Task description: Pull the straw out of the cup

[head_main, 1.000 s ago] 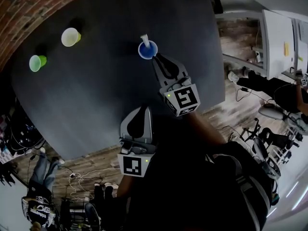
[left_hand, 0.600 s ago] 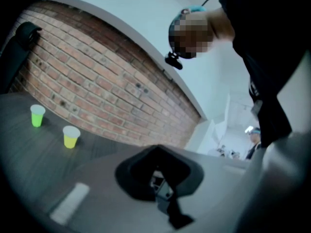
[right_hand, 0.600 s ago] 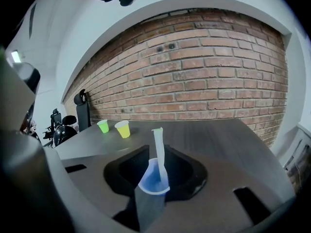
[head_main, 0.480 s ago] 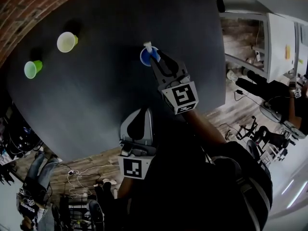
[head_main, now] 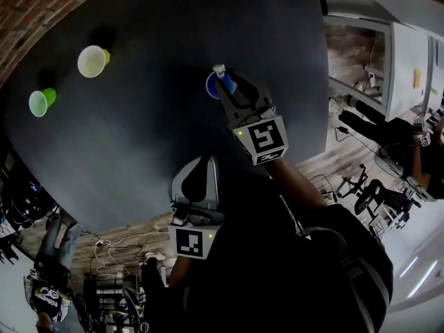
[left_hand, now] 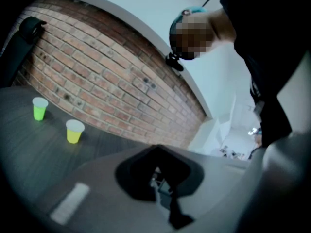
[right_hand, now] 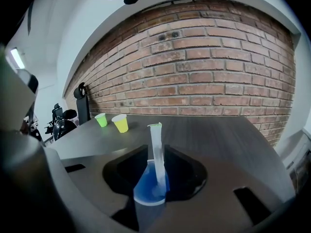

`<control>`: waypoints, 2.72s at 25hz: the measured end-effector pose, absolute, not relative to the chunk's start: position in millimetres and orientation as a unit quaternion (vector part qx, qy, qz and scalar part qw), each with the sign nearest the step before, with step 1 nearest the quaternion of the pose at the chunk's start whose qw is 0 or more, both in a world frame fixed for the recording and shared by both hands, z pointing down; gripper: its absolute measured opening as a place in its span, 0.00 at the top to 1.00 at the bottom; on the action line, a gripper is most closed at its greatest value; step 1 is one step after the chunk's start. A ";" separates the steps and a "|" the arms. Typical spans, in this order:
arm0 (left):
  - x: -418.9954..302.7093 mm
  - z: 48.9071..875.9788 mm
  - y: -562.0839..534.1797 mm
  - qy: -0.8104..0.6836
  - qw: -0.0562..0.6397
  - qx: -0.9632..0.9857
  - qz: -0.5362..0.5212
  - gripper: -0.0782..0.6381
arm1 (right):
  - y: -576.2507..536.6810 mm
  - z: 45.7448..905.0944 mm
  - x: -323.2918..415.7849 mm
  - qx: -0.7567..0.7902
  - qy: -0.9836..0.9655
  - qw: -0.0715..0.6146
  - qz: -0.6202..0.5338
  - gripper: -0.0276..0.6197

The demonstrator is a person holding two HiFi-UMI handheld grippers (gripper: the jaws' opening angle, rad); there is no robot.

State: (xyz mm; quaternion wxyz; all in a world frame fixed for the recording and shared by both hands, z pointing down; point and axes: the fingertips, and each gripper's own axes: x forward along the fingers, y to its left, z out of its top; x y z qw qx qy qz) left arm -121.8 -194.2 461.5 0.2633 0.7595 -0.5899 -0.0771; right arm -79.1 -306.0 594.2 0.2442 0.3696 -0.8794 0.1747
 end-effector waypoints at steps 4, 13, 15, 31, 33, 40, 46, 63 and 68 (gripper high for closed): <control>-126.9 465.3 -195.1 -0.590 0.270 0.757 -0.078 0.88 | -307.1 598.8 -83.6 0.367 -0.878 0.253 0.176 0.82; -130.5 474.6 -194.1 -0.588 0.278 0.755 -0.082 0.88 | -311.3 605.9 -86.7 0.370 -0.874 0.265 0.167 0.82; -130.1 475.4 -195.1 -0.589 0.278 0.755 -0.083 0.88 | -312.3 607.6 -85.2 0.372 -0.873 0.269 0.165 0.82; -135.0 465.0 -188.7 -0.597 0.267 0.752 -0.087 0.88 | -316.9 598.7 -79.8 0.385 -0.869 0.266 0.163 0.89; -135.7 462.3 -186.2 -0.597 0.263 0.753 -0.086 0.88 | -316.3 594.8 -80.5 0.387 -0.869 0.261 0.162 0.89; -133.1 440.8 -180.0 -0.600 0.244 0.757 -0.091 0.88 | -314.6 569.1 -77.0 0.394 -0.873 0.246 0.150 0.89; -137.2 418.1 -166.9 -0.604 0.221 0.759 -0.098 0.88 | -304.0 541.2 -77.0 0.399 -0.878 0.225 0.137 0.89; -115.1 345.1 -117.1 -0.610 0.115 0.772 -0.135 0.88 | -270.4 441.5 -37.3 0.437 -0.884 0.144 0.085 0.89; -113.3 321.2 -80.2 -0.613 0.085 0.774 -0.131 0.88 | -231.1 405.4 -22.0 0.450 -0.882 0.122 0.064 0.89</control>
